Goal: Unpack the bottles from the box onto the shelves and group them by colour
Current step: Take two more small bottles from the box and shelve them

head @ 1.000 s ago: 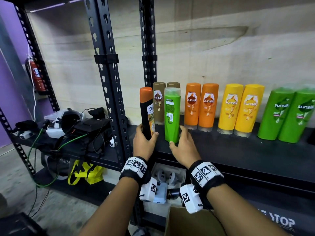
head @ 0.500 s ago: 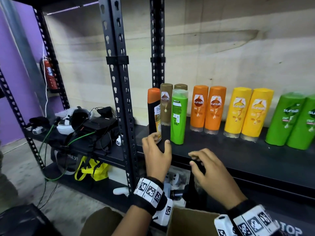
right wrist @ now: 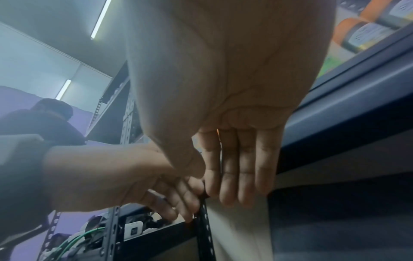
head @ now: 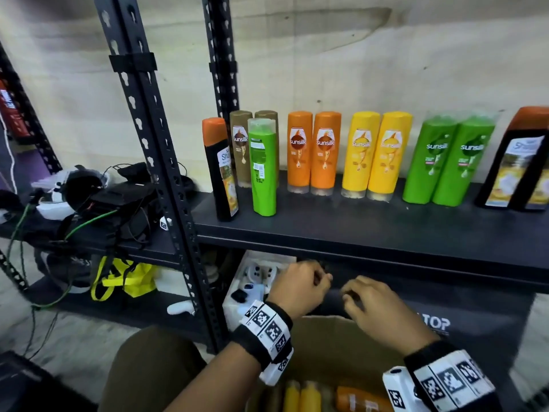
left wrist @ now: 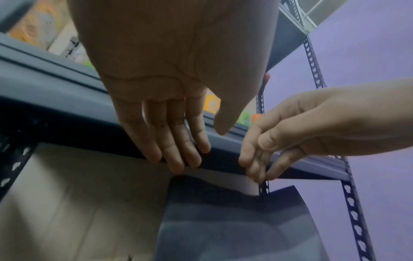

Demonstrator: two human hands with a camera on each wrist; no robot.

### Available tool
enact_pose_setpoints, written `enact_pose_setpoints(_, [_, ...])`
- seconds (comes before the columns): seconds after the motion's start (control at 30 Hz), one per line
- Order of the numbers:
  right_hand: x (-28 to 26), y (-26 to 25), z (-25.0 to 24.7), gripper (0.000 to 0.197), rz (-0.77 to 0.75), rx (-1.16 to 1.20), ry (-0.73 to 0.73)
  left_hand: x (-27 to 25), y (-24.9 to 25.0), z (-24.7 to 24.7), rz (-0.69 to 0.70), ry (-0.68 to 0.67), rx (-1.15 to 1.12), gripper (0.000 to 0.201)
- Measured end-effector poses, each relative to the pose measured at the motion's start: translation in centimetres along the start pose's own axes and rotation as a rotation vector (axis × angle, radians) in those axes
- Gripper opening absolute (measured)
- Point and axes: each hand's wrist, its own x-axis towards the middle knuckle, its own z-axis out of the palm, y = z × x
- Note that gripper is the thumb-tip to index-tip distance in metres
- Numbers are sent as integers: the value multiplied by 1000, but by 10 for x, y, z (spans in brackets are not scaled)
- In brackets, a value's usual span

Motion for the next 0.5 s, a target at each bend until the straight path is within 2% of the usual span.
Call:
enact_pose_setpoints(0.13, [-19,20,3,15,94,0,-51,-10,-1,27,-24,-177,68,23])
enact_pose_setpoints(0.3, [-39,42,17,15,233,6,-221,-23,-13,66,-91,-458,127,31])
enact_pose_setpoints(0.43, [-53,61,37,20,340,13,-306,-42,-27,104,-44,-585,261,36])
enact_pose_setpoints(0.5, [-61,73,49,20,403,44,-348,-48,-34,119,-58,-648,258,38])
